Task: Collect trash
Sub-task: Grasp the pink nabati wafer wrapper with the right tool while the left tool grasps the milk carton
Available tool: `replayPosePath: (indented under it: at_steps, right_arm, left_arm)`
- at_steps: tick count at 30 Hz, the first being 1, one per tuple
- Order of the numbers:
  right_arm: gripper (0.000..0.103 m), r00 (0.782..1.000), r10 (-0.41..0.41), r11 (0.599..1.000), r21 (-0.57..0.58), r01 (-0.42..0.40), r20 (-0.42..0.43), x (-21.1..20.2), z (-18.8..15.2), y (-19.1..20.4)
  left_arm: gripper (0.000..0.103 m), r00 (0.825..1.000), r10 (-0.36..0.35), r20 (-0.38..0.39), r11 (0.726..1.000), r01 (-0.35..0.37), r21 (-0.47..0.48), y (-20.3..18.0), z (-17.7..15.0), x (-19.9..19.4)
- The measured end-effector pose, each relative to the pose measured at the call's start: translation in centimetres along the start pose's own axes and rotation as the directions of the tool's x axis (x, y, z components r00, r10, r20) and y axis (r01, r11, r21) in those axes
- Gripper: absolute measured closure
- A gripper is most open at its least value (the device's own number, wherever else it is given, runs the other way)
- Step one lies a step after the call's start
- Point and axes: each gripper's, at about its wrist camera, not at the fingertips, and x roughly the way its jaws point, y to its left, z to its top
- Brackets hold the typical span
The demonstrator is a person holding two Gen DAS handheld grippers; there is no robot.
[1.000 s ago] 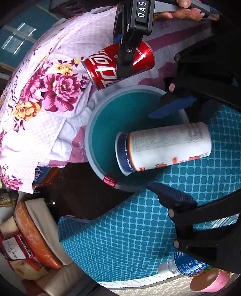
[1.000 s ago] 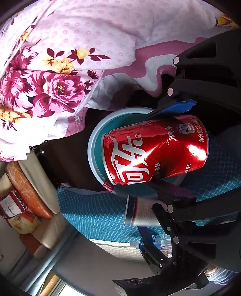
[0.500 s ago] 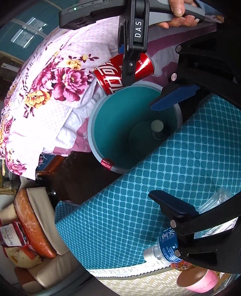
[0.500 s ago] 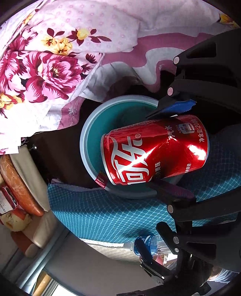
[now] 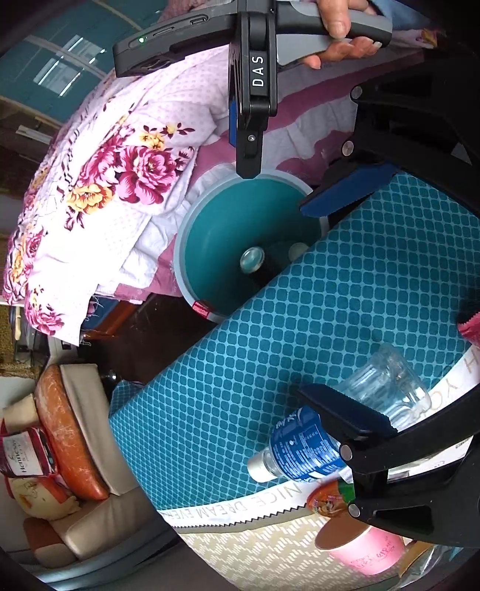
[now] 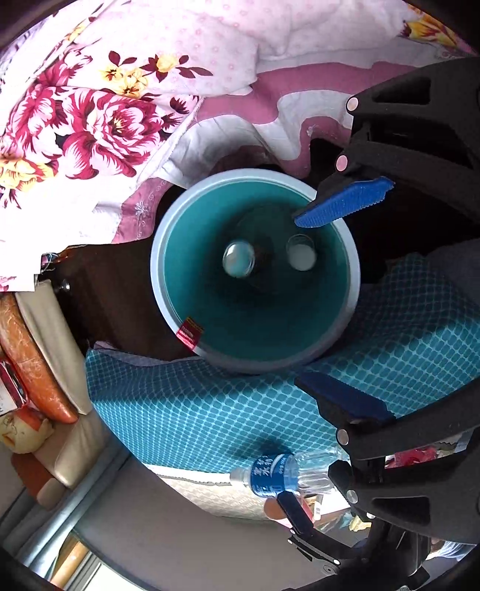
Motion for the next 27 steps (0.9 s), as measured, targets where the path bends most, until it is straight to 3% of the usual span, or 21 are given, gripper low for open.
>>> replayPosePath:
  at_steps: [16,27]
  right_arm:
    - [0.022,0.996,-0.012,0.983,-0.183,-0.004,-0.084,-1.4,-5.3,9.3]
    - [0.022,0.991,-0.028,0.96,-0.278,-0.009,-0.128,-0.5,-8.5,14.6]
  left_arm:
    - [0.01,0.998,0.058,0.019,0.998,-0.058,0.013,5.8,-9.4,-7.8]
    - [0.011,0.995,0.101,-0.015,0.995,-0.102,-0.012,10.6,-17.4,-10.0]
